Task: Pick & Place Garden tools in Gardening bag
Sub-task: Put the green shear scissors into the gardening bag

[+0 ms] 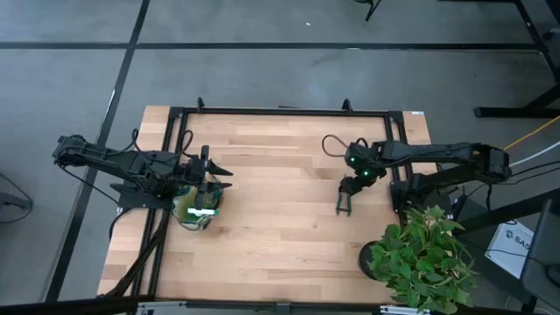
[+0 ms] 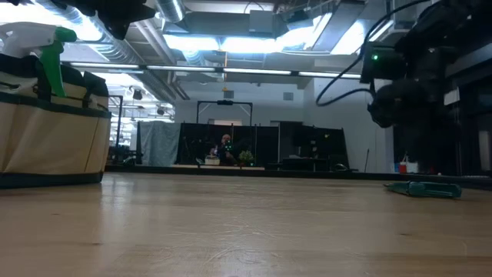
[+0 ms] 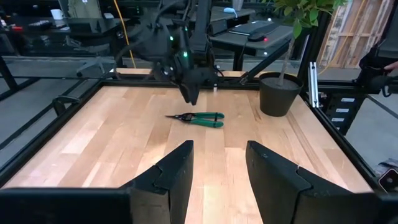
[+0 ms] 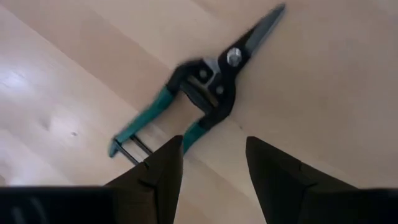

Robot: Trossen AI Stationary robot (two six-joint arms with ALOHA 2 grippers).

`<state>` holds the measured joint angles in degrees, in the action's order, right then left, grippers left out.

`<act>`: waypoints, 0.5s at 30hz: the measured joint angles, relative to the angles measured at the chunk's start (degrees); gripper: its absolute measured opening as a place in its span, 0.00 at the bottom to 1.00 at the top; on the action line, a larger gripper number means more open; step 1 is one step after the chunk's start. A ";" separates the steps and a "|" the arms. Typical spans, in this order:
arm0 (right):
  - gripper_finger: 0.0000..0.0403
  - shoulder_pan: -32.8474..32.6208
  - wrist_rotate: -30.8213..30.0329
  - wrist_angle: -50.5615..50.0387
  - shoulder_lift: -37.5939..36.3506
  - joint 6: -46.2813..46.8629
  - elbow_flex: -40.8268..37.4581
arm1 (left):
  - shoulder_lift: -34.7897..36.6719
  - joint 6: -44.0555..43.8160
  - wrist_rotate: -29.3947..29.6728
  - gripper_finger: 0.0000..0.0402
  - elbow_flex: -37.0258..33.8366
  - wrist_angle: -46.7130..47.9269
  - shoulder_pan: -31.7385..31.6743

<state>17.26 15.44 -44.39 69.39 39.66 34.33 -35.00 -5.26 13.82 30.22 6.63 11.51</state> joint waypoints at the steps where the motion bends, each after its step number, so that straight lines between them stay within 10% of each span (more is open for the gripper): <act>1: 0.44 -0.70 0.02 0.06 1.04 0.00 0.00 | 0.00 0.00 0.00 0.36 0.00 0.01 0.00; 15: 0.44 -7.22 0.22 4.96 7.44 4.88 0.00 | 0.00 0.00 0.00 0.36 0.00 0.00 -0.01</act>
<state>10.05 15.66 -39.43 76.84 44.54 34.33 -35.01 -5.26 13.82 30.22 6.63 11.51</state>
